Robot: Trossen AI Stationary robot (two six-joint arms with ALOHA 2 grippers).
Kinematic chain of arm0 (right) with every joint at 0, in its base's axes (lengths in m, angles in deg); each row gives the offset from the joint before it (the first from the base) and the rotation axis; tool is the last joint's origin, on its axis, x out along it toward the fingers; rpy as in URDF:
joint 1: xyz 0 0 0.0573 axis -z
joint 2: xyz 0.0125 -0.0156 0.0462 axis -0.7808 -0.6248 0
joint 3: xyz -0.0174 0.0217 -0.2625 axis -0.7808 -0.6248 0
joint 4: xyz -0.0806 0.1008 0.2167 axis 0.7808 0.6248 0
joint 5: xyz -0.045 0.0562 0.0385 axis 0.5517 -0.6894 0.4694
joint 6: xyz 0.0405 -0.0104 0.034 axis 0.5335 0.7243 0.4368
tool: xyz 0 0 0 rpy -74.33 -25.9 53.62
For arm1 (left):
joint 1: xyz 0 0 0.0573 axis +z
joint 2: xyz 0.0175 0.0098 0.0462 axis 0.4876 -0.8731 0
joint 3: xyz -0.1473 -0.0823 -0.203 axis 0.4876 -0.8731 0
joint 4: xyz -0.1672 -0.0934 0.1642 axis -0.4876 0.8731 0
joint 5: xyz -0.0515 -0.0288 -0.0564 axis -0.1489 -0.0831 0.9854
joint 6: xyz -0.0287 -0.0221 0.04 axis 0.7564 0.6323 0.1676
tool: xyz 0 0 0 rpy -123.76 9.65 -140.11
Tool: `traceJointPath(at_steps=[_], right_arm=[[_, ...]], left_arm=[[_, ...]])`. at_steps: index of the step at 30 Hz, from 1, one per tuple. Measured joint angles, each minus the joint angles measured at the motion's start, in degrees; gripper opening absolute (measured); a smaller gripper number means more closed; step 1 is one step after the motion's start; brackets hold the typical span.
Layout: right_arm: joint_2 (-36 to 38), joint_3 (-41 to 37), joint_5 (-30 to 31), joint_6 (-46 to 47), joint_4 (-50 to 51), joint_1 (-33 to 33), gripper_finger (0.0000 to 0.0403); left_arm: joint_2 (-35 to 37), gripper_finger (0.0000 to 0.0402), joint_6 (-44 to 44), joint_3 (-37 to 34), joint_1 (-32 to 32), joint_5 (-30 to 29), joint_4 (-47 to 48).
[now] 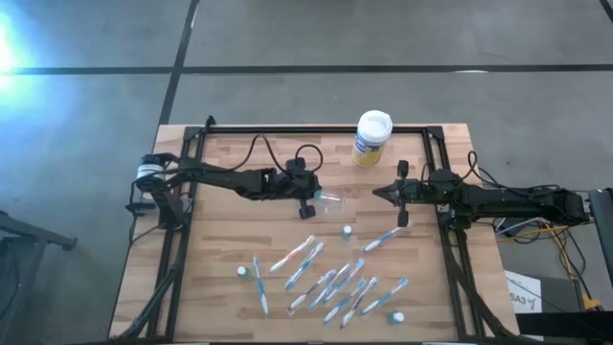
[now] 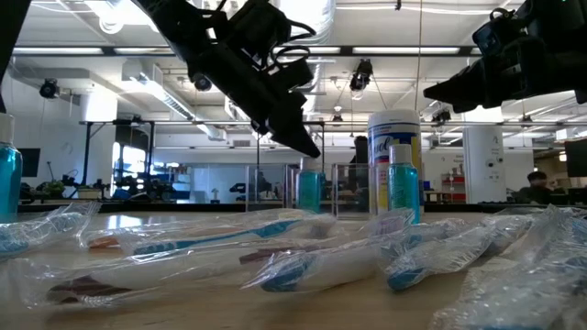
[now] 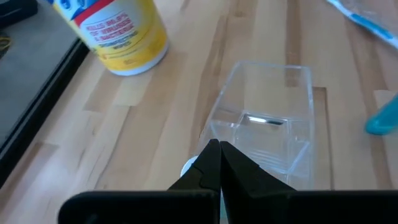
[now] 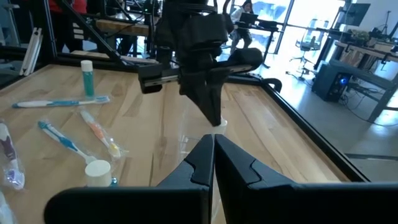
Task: Pick & Place toothbrushing station
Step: Put the blue mouthwash into the transparent organizer, then adjust the transparent organizer
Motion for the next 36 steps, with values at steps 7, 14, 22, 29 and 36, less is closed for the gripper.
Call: traceJointPath(at_steps=[7, 14, 22, 29, 36], right_arm=[[0.02, 0.00, 0.00, 0.00, 0.08, -0.01, 0.0008], [0.01, 0.00, 0.00, 0.00, 0.08, -0.01, 0.0008], [0.00, 0.00, 0.00, 0.00, 0.15, 0.00, 0.0008], [0.00, 0.00, -0.01, 0.23, 0.21, -0.02, 0.0008], [0.01, 0.00, -0.01, 0.23, 0.21, -0.01, 0.0008]], left_arm=[[0.04, 0.0001, 0.60, -0.01, 0.00, -0.60, 1.23], [0.07, 0.0002, 0.30, -0.05, 0.00, -0.57, 1.54], [0.18, 0.0010, -0.33, -0.04, -0.04, -0.54, 0.65], [1.06, 0.0026, -0.40, 0.12, -0.04, -0.44, 1.57], [2.68, 0.0029, -0.57, 0.12, -0.04, -0.42, 1.52]])
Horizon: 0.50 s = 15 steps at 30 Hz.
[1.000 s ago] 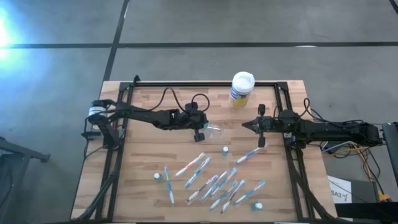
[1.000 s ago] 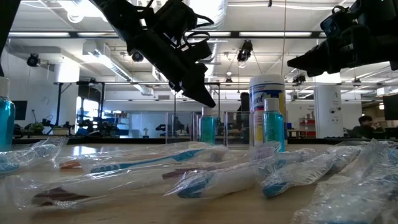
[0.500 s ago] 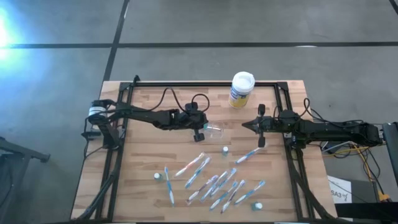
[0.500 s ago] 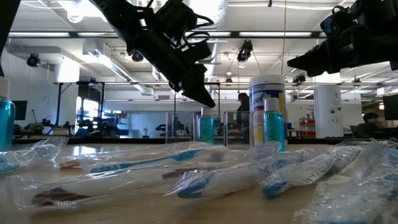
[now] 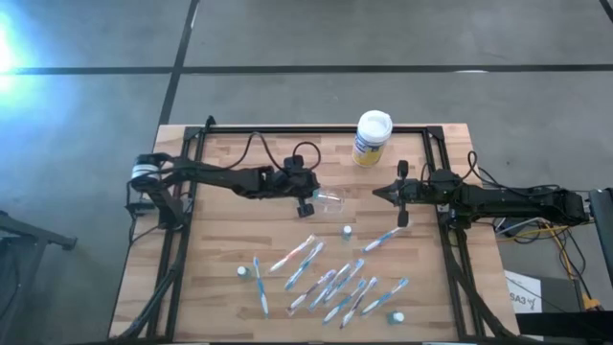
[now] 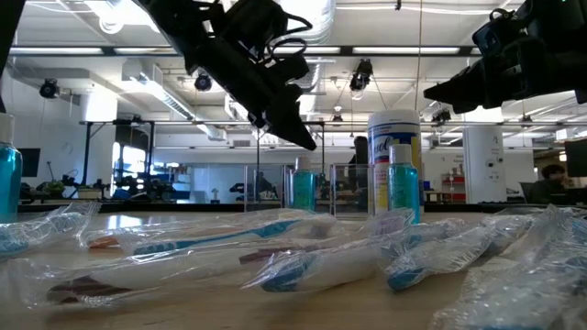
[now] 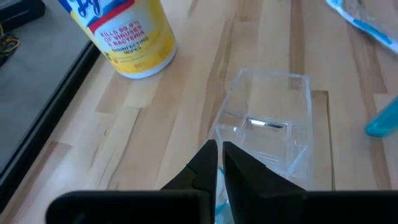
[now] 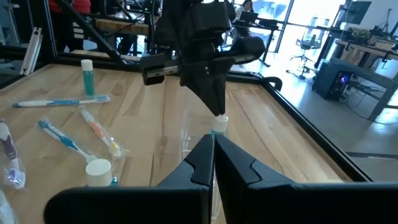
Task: Pick & Place toothbrushing station
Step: Adjust the transparent organizer
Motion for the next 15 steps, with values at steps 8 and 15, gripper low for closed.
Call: traceJointPath(at_steps=[8, 15], right_arm=[[-0.09, 0.00, 0.07, 1.38, 0.66, 0.01, 0.0008], [-3.24, 0.01, 1.97, 5.66, 3.00, 0.02, 0.0008]], left_arm=[[5.71, 0.0019, 0.14, -1.15, -0.25, 0.03, 2.69], [17.96, 0.0008, 10.71, -12.85, -0.55, -5.98, 3.11]])
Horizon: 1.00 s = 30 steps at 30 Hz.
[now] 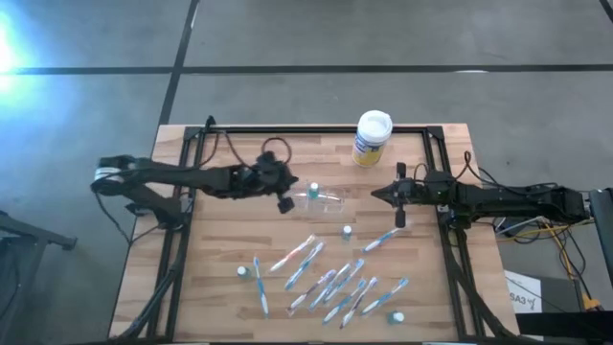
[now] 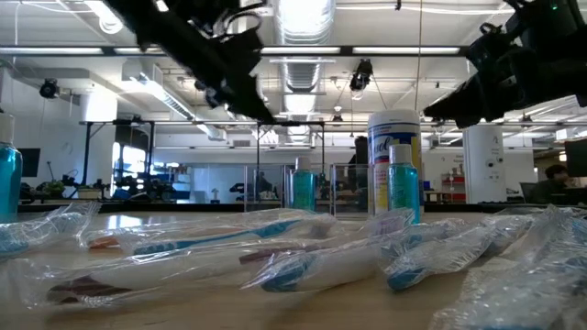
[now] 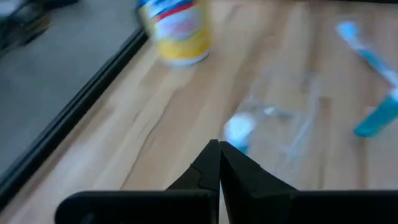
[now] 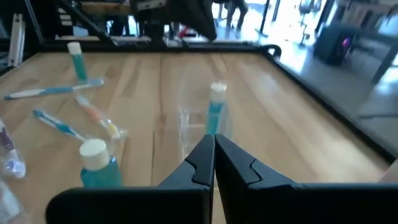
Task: Pick & Place toothbrushing station
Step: Adjust the transparent organizer
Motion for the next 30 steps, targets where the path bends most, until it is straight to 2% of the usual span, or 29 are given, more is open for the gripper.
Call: traceJointPath(at_steps=[5, 11, 19, 30], right_arm=[[-5.44, 0.54, -0.11, 5.02, 0.56, -0.03, 0.0008], [-13.67, 3.27, 1.17, 9.77, 0.41, -0.02, 0.0008], [-25.57, 6.74, 2.93, 14.49, -2.14, -0.01, 0.0008], [-37.62, 11.62, 4.19, 13.53, -4.93, -0.01, 0.0008]], left_arm=[[5.98, 0.0004, 9.74, -9.94, -1.28, -7.24, -0.39], [7.76, 0.0006, 15.40, -15.45, -1.72, -7.23, -0.52], [3.30, 0.0004, 17.56, -15.72, -1.72, -5.26, -0.69], [-4.53, 0.0002, 16.64, -12.34, -1.46, -4.49, -1.41]])
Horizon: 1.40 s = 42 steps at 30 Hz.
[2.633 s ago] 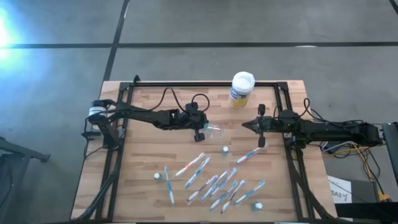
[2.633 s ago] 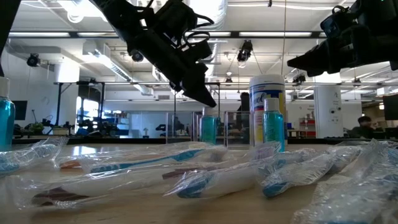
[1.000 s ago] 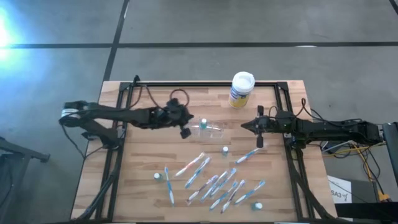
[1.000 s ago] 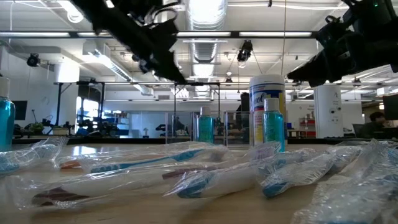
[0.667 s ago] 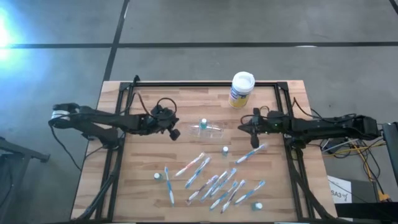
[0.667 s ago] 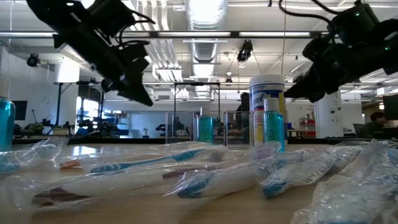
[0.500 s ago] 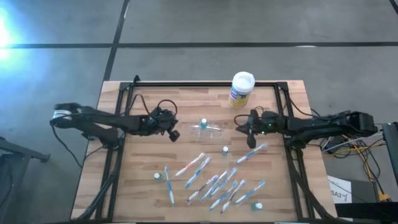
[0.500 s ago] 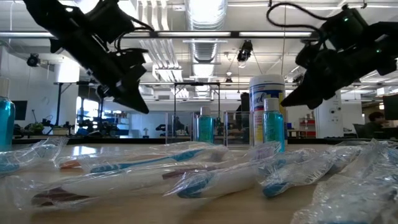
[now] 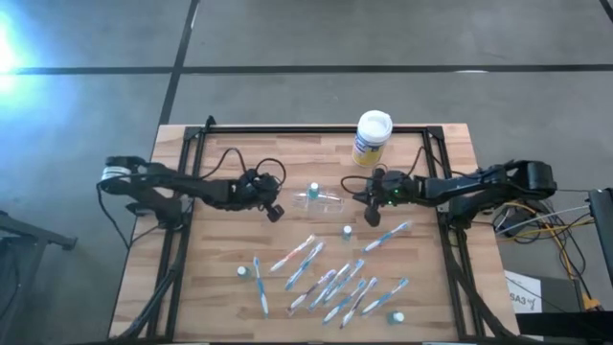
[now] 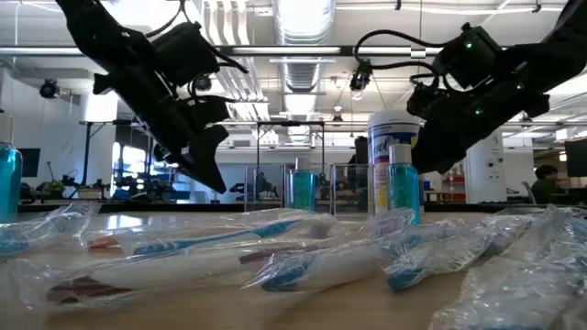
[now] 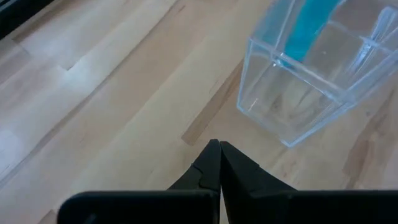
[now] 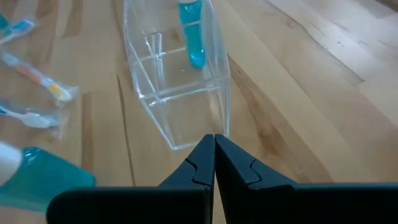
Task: Pick & Place toothbrushing station
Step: Adjust the transparent organizer
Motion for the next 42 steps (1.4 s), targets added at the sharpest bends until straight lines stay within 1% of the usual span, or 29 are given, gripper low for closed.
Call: traceJointPath(at_steps=[7, 17, 19, 28, 35, 42], right_arm=[[-4.07, 1.76, -0.02, -0.31, -2.17, 0.00, 0.0008], [-9.11, 3.70, -0.12, -1.20, -3.87, 0.13, 0.0008], [-9.39, 3.70, -0.19, -1.41, -5.39, 0.31, 0.0008], [-9.42, 3.66, -0.15, -1.61, -5.73, 1.52, 0.0008], [-9.43, 3.64, -0.22, -3.75, -6.46, 1.64, 0.0008], [-10.08, 3.60, -0.26, -4.82, -7.76, 1.80, 0.0008]], left_arm=[[-3.32, 0.0003, -0.07, 1.97, 0.00, 2.19, -0.65], [-8.10, 0.0004, -0.11, 3.49, 0.00, 3.44, -1.73], [-8.57, 0.0003, -0.09, 3.66, 0.00, 3.49, -2.25], [-11.14, 0.0006, 0.00, 3.77, -0.14, 6.17, -6.01], [-12.65, 0.0007, 0.00, 4.59, -0.31, 6.46, -6.10], [-12.68, 0.0003, -0.11, 5.04, -0.81, 6.61, -5.62]])
